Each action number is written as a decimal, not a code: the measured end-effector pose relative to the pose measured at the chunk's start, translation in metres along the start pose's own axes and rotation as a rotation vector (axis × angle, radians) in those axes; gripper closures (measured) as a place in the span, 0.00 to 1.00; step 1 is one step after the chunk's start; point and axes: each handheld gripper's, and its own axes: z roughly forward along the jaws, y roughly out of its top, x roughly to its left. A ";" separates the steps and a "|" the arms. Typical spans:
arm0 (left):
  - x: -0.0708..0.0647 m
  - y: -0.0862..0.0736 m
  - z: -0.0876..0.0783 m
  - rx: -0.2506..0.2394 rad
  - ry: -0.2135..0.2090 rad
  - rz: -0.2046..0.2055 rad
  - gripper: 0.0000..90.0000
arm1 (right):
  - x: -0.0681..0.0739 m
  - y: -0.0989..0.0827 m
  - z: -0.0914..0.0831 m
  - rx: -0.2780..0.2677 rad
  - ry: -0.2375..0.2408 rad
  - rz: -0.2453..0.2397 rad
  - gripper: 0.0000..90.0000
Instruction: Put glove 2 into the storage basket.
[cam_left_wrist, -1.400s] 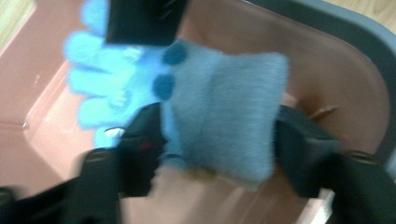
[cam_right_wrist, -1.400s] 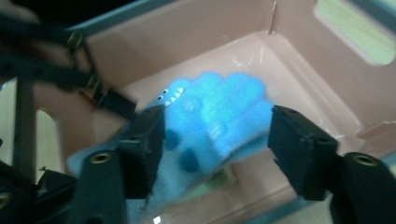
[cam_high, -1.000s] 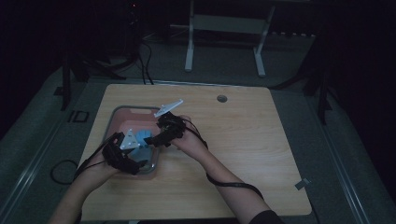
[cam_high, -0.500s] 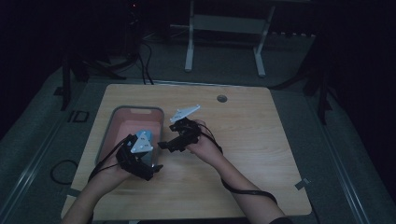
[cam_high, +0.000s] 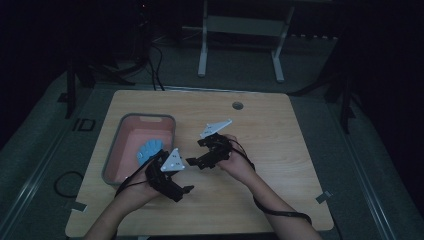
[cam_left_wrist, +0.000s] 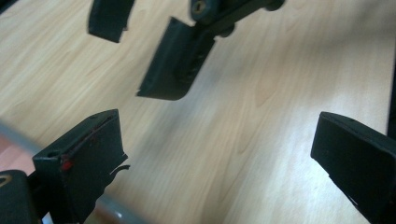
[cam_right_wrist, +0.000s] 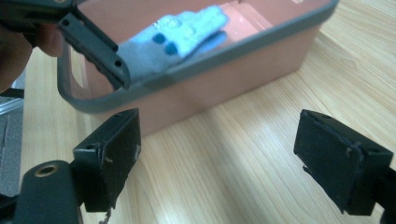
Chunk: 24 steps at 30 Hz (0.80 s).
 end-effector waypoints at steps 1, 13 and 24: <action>-0.001 0.001 0.002 -0.005 -0.004 0.001 0.03 | -0.002 -0.005 -0.004 -0.001 -0.001 0.005 0.16; -0.014 0.005 0.026 0.000 -0.064 0.020 0.03 | -0.010 -0.040 -0.014 0.018 -0.018 0.035 0.16; -0.024 0.007 0.047 -0.001 -0.113 0.035 0.03 | -0.018 -0.073 -0.025 0.014 -0.037 0.062 0.16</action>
